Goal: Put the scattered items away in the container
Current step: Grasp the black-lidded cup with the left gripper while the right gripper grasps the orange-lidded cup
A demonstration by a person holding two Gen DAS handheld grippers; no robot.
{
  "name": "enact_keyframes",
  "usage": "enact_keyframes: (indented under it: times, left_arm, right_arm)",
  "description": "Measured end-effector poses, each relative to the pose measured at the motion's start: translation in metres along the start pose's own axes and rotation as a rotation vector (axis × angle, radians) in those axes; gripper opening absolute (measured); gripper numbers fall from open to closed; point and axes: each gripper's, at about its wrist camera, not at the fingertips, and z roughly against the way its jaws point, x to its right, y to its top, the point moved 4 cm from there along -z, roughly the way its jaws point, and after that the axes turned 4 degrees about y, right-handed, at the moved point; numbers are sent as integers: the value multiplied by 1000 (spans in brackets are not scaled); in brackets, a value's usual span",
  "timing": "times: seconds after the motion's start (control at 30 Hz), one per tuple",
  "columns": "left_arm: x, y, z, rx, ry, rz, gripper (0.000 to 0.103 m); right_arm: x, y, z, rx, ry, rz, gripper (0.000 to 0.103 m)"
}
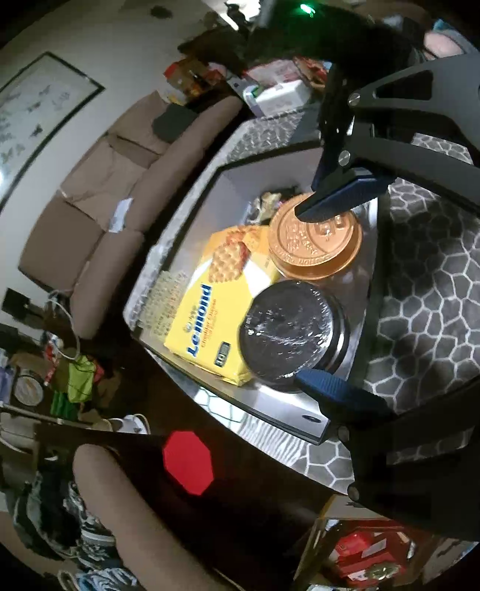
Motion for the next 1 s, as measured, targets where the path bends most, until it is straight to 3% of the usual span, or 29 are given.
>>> enact_keyframes:
  times: [0.07, 0.13, 0.17, 0.4, 0.53, 0.63, 0.83, 1.0]
  left_arm:
    - [-7, -1, 0, 2, 22, 2, 80]
    - [-20, 0, 3, 15, 39, 26, 80]
    - [-29, 1, 4, 15, 42, 45, 80]
    - [-50, 0, 7, 21, 48, 86, 80]
    - [-48, -2, 5, 11, 42, 72, 80]
    - [-50, -3, 2, 5, 38, 81, 80]
    - [-45, 1, -6, -7, 49, 57, 83]
    - [-28, 12, -5, 16, 119, -43, 83]
  right_arm:
    - [5, 0, 3, 28, 14, -49, 44]
    - [6, 0, 9, 87, 26, -64, 82]
    - [3, 0, 9, 95, 6, -45, 85]
    - [-11, 12, -28, 1, -167, 69, 88]
    - [-9, 12, -45, -25, -175, 86, 85]
    - [13, 6, -33, 14, -112, -18, 85]
    - [92, -26, -12, 36, 189, -475, 84]
    - [72, -20, -25, -51, 197, -403, 86]
